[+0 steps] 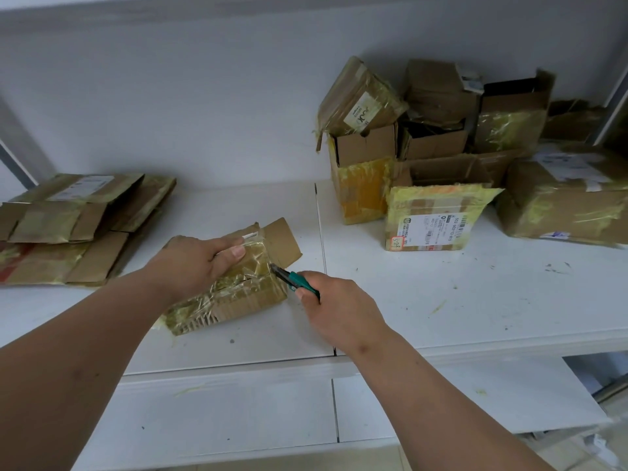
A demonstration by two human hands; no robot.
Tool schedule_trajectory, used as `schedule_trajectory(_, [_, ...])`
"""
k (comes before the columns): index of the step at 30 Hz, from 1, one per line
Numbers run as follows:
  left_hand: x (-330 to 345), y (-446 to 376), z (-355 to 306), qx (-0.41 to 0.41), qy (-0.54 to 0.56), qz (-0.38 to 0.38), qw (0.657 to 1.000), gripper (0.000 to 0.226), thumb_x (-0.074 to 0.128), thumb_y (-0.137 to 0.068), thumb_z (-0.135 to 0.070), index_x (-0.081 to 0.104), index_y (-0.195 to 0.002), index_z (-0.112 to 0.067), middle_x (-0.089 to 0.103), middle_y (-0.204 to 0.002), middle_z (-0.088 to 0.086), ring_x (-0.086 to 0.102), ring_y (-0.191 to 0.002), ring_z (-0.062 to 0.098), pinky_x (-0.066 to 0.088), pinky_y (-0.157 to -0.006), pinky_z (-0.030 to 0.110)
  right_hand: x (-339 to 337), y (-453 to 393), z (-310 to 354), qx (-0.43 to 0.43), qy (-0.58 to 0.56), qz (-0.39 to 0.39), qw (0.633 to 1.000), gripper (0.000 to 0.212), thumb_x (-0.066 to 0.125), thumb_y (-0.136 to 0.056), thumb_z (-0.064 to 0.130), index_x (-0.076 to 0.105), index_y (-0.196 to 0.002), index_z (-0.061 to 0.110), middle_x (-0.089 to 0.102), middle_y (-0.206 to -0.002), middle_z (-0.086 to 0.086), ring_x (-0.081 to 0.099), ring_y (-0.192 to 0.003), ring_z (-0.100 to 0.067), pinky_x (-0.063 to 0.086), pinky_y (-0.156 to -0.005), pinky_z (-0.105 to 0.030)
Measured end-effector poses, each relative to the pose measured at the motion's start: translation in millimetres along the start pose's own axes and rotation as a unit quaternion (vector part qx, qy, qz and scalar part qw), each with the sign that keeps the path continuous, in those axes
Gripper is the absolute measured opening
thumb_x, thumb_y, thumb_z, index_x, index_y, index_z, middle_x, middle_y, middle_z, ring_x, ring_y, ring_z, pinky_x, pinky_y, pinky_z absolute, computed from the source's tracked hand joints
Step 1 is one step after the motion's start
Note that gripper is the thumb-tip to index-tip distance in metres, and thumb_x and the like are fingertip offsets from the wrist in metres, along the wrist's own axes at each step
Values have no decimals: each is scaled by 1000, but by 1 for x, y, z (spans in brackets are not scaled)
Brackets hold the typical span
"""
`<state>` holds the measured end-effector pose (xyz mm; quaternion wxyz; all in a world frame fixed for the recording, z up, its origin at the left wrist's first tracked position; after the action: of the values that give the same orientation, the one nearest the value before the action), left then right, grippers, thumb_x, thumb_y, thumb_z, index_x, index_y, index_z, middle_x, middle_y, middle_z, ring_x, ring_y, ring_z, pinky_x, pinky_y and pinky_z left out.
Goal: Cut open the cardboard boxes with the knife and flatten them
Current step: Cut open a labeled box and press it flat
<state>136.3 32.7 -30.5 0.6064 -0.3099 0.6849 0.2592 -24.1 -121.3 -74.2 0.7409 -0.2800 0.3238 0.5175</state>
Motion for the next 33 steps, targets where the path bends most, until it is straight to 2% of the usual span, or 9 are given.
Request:
schedule_trajectory(7, [6,-4,4,24,7,-6,1000,101,-5,-64,-96,45,-139,-50,71,-107,4,60,-110,22,45,-98,40,2,14,-7,10,40,7,999,21,39,-102,39,56,-111,32,63,-87,2,59,-79,-23,48,-65,-32])
schedule_trajectory(11, [6,-3,8,6,25,-6,1000,98,-3,-63,-97,43,-138,-53,70,-106,3,58,-111,22,45,-99,42,4,22,-13,31,78,33,996,22,39,-101,37,57,-110,29,61,-86,4,56,-78,-22,40,-63,-29])
schedule_trajectory(16, [4,0,3,-8,33,10,999,101,-2,-60,-99,43,-138,-54,68,-106,4,57,-112,23,44,-101,42,4,29,-17,47,118,56,990,18,37,-101,37,50,-92,28,55,-82,6,53,-76,-22,37,-59,-29])
schedule_trajectory(18, [2,1,4,-18,36,11,999,100,-1,-59,-100,43,-137,-55,66,-105,2,56,-112,23,45,-100,42,2,30,-19,53,136,70,987,19,37,-101,36,52,-95,27,54,-84,5,52,-77,-21,39,-62,-29])
schedule_trajectory(22, [1,1,7,-45,40,17,998,100,-1,-58,-101,41,-138,-56,64,-122,4,50,-124,26,41,-106,43,-4,33,-24,69,143,58,986,22,37,-100,36,56,-99,25,58,-85,3,54,-76,-22,39,-60,-29])
schedule_trajectory(25, [-1,0,-3,-60,24,29,997,98,1,-61,-96,36,-142,-53,50,-146,-1,38,-138,26,31,-114,44,-10,33,-30,111,62,5,992,20,39,-100,36,56,-103,26,62,-84,2,59,-78,-25,44,-63,-31])
schedule_trajectory(27, [-1,-1,-18,-81,-13,32,996,89,6,-71,-92,31,-146,-51,41,-153,-4,34,-142,27,29,-114,44,-7,29,-32,137,-26,-3,990,22,41,-100,36,57,-106,24,62,-82,1,61,-78,-25,47,-65,-32])
schedule_trajectory(30, [-5,-9,-45,-117,-44,12,992,66,26,-93,-71,28,-149,-36,43,-150,-2,44,-133,30,39,-94,42,5,22,-30,169,-156,28,973,20,41,-100,28,58,-107,21,57,-78,1,65,-76,-28,56,-73,-37])
schedule_trajectory(33, [-3,-17,-54,-123,-9,4,992,65,46,-93,-60,30,-144,-24,52,-136,2,53,-115,28,41,-82,36,11,22,-33,233,-297,56,924,20,38,-102,18,55,-111,15,57,-80,-5,64,-61,-26,56,-68,-35])
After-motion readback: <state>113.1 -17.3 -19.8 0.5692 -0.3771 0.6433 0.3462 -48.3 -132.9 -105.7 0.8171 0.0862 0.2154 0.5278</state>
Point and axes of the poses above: each hand's wrist, its own y-axis away from the middle knuckle, its own x-axis out of the palm, z = x × y, the point moved 8 cm from there along -y, towards the middle knuckle
